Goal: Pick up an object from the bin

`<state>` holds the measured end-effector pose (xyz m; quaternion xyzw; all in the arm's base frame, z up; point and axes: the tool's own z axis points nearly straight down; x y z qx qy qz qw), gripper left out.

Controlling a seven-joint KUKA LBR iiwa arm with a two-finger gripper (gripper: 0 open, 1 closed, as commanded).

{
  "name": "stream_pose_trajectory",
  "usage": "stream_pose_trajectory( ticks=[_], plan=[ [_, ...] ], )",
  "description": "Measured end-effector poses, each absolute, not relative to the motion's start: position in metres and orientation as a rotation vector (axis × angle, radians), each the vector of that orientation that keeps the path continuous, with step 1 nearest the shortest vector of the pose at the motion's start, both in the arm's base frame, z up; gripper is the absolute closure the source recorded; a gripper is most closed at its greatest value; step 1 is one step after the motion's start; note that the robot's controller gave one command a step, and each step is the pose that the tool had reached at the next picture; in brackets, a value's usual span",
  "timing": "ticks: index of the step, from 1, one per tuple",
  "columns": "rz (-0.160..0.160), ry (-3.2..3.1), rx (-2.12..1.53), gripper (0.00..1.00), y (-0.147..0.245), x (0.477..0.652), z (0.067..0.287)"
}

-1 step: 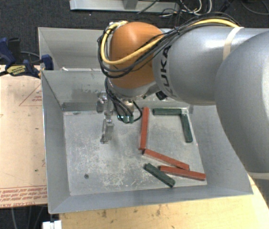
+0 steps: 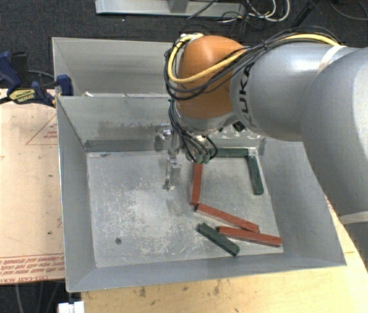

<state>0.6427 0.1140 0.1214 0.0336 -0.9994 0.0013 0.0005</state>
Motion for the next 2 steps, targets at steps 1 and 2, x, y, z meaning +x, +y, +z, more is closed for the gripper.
stream_pose_trajectory(
  ticks=[1,2],
  plan=[
    [0.005,-3.131,0.241,0.0,0.011,0.61,0.122],
    [-0.002,-3.039,0.806,0.0,0.009,0.63,0.069]
  ],
)
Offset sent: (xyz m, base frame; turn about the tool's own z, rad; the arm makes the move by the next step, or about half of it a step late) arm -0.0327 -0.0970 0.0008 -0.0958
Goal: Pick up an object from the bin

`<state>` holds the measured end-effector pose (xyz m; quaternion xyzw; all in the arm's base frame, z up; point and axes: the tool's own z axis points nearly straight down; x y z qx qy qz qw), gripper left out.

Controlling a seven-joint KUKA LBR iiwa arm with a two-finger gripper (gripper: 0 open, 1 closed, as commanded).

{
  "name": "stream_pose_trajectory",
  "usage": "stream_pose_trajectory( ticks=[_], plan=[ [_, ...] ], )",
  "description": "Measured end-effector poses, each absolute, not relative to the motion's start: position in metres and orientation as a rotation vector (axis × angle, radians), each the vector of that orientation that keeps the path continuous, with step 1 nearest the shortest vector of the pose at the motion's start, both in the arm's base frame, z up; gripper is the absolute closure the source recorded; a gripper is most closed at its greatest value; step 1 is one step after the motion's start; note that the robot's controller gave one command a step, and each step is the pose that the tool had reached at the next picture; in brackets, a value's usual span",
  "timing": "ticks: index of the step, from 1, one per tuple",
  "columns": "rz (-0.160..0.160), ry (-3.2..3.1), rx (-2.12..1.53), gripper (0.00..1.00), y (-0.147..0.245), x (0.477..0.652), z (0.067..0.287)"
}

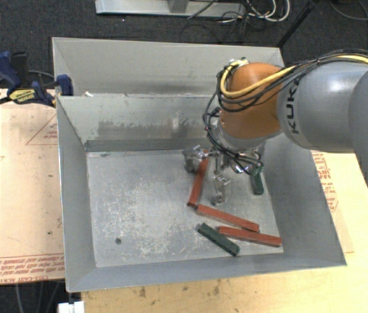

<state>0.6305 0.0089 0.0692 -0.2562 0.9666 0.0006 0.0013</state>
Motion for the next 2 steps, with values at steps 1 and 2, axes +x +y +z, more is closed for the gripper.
stream_pose_trajectory(
  ticks=[1,2],
  plan=[
    [0.003,3.033,-0.803,1.0,0.009,0.631,0.07],
    [0.0,3.04,-0.748,1.0,0.042,0.606,0.222]
  ],
)
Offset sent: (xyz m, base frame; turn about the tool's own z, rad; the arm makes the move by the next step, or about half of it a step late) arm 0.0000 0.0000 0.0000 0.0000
